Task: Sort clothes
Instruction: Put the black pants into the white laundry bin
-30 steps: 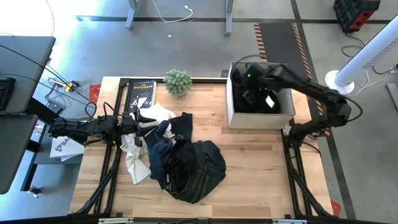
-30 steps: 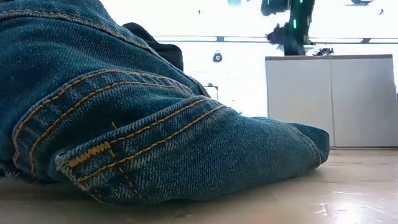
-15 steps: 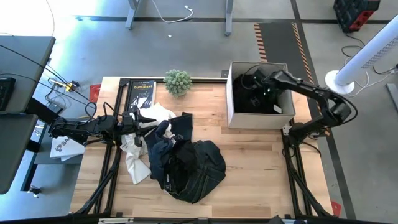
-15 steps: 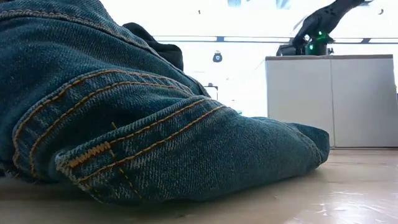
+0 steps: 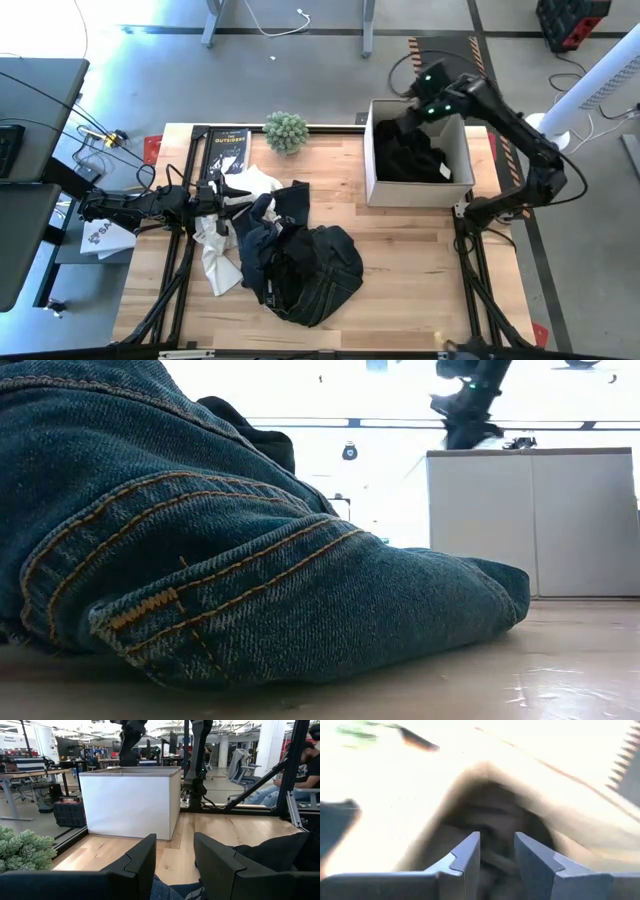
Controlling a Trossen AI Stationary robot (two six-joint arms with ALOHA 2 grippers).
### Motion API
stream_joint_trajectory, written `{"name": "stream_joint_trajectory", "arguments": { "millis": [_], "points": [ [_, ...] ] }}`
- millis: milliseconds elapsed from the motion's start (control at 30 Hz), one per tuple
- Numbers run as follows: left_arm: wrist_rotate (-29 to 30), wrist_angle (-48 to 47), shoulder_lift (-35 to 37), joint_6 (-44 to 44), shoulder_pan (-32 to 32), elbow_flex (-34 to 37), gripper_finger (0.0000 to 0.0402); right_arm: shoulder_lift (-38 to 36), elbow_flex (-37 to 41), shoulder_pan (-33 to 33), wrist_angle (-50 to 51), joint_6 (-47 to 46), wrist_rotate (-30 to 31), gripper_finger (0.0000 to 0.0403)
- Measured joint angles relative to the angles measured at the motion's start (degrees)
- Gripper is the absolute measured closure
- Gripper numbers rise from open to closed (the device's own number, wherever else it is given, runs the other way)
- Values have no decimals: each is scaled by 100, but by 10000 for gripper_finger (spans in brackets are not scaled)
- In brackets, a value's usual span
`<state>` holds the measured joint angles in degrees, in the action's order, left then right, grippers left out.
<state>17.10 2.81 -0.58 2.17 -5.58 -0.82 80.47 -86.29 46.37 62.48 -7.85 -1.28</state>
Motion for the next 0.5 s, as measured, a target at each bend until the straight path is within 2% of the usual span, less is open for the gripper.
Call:
{"name": "stream_joint_trajectory", "arguments": {
  "millis": [67,133,300,400,500],
  "points": [
    [2,0,0,0,-2,0,271,21,368,-166,-447,34,-371,285],
    [0,0,0,0,-1,2,271,46,965,-289,-988,-26,-419,285],
    [0,-2,0,0,-1,1,271,63,3179,-360,-2483,-545,-399,284],
    [0,0,0,0,-2,1,271,57,4481,-267,-3720,-980,-173,284],
    [0,0,0,0,-1,1,271,13,5281,-104,-4894,-1330,-166,284]
  ]
}}
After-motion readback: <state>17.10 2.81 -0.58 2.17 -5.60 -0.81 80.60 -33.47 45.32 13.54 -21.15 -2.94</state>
